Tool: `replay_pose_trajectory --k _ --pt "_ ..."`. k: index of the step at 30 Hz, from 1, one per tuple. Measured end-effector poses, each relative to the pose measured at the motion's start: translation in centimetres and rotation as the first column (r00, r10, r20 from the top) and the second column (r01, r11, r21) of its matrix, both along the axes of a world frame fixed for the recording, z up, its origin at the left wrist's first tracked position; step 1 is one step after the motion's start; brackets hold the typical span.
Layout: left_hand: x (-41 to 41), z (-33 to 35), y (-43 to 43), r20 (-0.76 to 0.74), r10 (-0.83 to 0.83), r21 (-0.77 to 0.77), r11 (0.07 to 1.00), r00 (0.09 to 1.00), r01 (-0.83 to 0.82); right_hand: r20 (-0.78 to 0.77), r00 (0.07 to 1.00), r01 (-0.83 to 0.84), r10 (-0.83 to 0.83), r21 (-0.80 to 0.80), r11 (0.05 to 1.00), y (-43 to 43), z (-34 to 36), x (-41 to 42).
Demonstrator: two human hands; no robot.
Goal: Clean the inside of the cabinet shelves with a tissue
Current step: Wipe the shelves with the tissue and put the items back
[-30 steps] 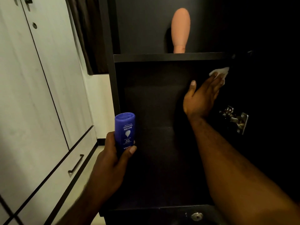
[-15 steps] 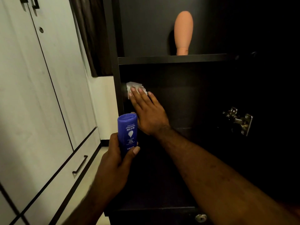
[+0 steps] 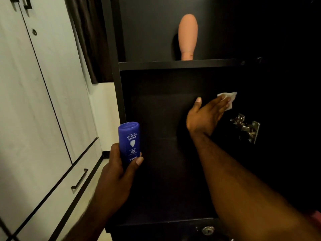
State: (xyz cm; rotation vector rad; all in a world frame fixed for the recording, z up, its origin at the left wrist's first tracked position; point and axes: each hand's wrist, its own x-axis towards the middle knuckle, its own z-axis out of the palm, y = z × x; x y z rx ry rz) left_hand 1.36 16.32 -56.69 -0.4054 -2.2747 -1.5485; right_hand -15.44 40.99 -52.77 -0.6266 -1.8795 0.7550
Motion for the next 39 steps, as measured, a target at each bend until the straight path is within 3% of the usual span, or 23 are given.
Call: replay_pose_trajectory --k 3,5,8,11,13,15,17,20,23,26,28,31,33,35,37,38,39 --pt "0.0 -0.1 -0.1 0.008 -0.003 0.005 1.000 1.000 0.003 0.055 0.998 -0.029 0.017 0.225 0.974 -2.1 0.0 0.2" --pt "0.0 0.0 0.0 0.003 -0.007 0.005 1.000 1.000 0.007 0.065 0.993 -0.116 0.097 0.460 0.880 -3.9 -0.1 0.5" --pt "0.1 0.1 -0.1 -0.002 -0.012 0.004 1.000 1.000 0.012 0.194 0.926 -0.360 0.324 0.709 0.606 -7.2 -0.5 0.6" --pt "0.1 0.0 0.0 0.007 -0.001 0.008 1.000 1.000 0.001 0.424 0.842 -0.511 0.334 0.824 0.245 -9.5 -1.8 0.1" --pt "0.1 0.1 0.0 0.004 0.007 0.001 1.000 1.000 -0.007 0.450 0.839 -0.514 0.306 0.840 0.175 -9.6 -2.1 -0.2" --pt "0.1 0.0 0.1 -0.011 0.009 -0.008 1.000 1.000 -0.009 0.367 0.883 -0.432 0.292 0.879 0.203 -9.0 -1.9 0.0" --pt "0.3 0.1 0.1 -0.018 0.005 -0.010 1.000 1.000 -0.005 0.237 0.931 -0.336 0.277 0.854 0.398 -8.2 -1.5 0.5" --pt "0.3 0.0 0.0 -0.013 0.002 0.003 1.000 1.000 -0.002 0.129 0.971 -0.239 0.202 0.585 0.775 -7.2 -0.6 0.9" --pt "0.2 0.0 0.0 0.001 0.002 0.013 1.000 1.000 -0.002 0.041 0.993 -0.113 0.106 0.234 0.966 -4.2 -0.3 0.6" --pt "0.1 0.0 0.0 -0.010 0.001 -0.013 1.000 1.000 -0.001 -0.044 0.998 -0.059 0.052 -0.162 0.985 -0.5 0.0 0.4" --pt "0.1 -0.1 0.0 -0.010 -0.001 -0.015 1.000 1.000 0.001 -0.057 0.996 -0.075 0.062 -0.245 0.967 -0.1 -0.1 0.5" --pt "0.1 -0.1 0.0 0.001 0.001 -0.007 1.000 1.000 -0.001 0.011 0.999 -0.029 0.031 -0.157 0.987 -1.1 -0.3 0.4" --pt "0.1 -0.1 0.0 0.004 -0.002 0.000 1.000 1.000 0.002 0.045 0.999 -0.024 0.019 0.110 0.994 -2.2 -0.8 0.5" --pt "0.2 0.0 0.0 0.000 -0.007 0.010 1.000 1.000 0.007 0.032 0.971 -0.224 0.237 0.462 0.858 -4.3 -1.2 0.5" --pt "0.3 0.0 0.1 -0.007 -0.006 0.012 1.000 1.000 0.006 0.223 0.858 -0.464 0.463 0.725 0.509 -7.2 -1.8 0.4" --pt "0.3 0.0 0.1 -0.010 -0.002 0.009 1.000 1.000 0.002 0.368 0.821 -0.527 0.436 0.781 0.335 -8.5 -2.2 0.3" --pt "0.2 0.0 0.0 -0.012 0.002 0.004 1.000 1.000 -0.002 0.466 0.803 -0.563 0.371 0.797 0.220 -9.3 -2.6 0.2"
